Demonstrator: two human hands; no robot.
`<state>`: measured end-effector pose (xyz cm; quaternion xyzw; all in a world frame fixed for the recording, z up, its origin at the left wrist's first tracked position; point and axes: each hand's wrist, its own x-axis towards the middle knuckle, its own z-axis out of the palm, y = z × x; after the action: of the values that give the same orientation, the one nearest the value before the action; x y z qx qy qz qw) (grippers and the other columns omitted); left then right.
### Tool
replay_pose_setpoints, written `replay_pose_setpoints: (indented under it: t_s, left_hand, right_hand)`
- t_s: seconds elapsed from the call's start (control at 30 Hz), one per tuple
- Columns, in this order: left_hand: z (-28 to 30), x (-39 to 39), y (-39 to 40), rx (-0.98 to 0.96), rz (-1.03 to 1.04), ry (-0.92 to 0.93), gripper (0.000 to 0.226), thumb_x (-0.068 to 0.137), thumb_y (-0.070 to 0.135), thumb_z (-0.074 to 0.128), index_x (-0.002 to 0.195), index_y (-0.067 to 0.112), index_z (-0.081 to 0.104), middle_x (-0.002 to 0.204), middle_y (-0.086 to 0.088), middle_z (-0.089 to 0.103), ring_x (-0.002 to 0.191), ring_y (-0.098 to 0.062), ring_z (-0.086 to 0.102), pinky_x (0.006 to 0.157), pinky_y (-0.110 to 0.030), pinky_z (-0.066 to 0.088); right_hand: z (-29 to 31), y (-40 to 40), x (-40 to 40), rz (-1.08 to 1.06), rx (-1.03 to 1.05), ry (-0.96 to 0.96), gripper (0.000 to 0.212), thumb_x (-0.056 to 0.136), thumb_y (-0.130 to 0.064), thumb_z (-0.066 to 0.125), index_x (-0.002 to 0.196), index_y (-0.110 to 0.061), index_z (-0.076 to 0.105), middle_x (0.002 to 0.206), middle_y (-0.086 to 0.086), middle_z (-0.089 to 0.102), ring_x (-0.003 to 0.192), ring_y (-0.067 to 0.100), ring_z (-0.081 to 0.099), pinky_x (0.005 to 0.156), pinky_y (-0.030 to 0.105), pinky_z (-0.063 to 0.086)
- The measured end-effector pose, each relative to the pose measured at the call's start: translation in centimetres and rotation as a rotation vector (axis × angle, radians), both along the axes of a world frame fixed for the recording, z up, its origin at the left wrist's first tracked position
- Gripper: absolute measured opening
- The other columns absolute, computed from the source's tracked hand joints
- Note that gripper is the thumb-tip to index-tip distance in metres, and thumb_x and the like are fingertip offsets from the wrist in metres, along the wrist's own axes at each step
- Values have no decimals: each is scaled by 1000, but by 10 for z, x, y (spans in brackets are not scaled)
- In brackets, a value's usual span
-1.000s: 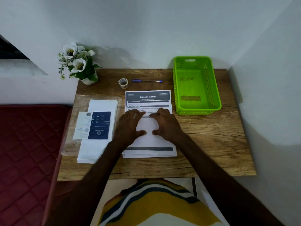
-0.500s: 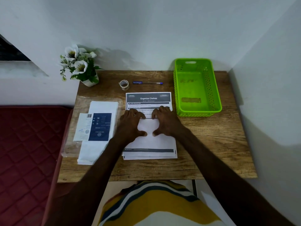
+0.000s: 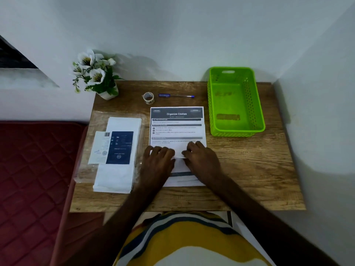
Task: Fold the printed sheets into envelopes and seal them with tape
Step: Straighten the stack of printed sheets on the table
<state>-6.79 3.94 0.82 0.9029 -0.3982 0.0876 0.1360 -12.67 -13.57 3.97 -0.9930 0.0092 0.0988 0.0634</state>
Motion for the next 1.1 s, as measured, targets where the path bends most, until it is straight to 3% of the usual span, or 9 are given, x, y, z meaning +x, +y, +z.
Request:
replay_pose_setpoints:
  t_s: [0.1,0.17,0.33,0.47,0.6,0.7,0.9,1.1]
  left_hand:
    - [-8,-13,10,9,-18,44,37,94,38,68,119,11,73,124,-12,72,114,-33,66,99,-51,50]
    - [-13,-22,14,10,0,56,45,96,44,59,127,13,71,136,-12,66,124,-34,62,103,-53,47]
    - [-28,-40,18,12,28,74,45,101,39,49,133,13,67,146,-8,59,132,-31,58,104,-53,46]
    - [-37,-39,19,77,29,39,44,100,32,50,137,12,64,149,-8,56,131,-31,59,102,-52,49]
    - [-43,-32,20,63,20,82,51,99,32,59,144,8,56,154,-12,50,141,-31,50,113,-55,41]
    - [-47,-30,21,64,28,132,59,100,35,53,151,6,46,161,-12,38,150,-29,35,121,-52,32]
    - [-57,-32,24,61,39,163,61,103,37,50,155,7,40,165,-9,31,154,-27,28,121,-53,31]
    - [-60,-32,27,85,30,207,63,106,41,38,160,11,28,169,-6,21,157,-23,18,124,-51,25]
  right_hand:
    - [-5,6,-19,27,-72,-55,34,88,-23,68,121,-12,71,125,10,67,110,30,64,70,37,56]
    - [-12,8,-28,50,-109,-63,46,84,-26,74,126,-10,68,134,14,64,114,32,65,73,38,59]
    - [-29,14,-46,39,-124,1,62,92,-41,59,144,-7,54,160,15,38,138,31,50,100,52,49]
    - [-36,20,-53,10,-75,43,68,97,-44,44,153,-5,42,167,12,24,148,30,37,109,62,38]
    - [-38,25,-49,14,-101,-7,64,98,-39,41,153,-7,41,168,8,21,154,30,23,113,73,24]
    - [-42,29,-44,39,-117,-51,64,98,-36,46,155,-7,37,168,11,22,155,29,21,114,71,23]
    - [-66,38,-47,2,4,-113,58,107,-35,35,158,-8,31,167,10,23,155,23,21,118,61,26]
    - [-79,18,-60,-87,70,-93,72,106,-57,28,162,-13,18,171,4,8,158,17,7,124,55,16]
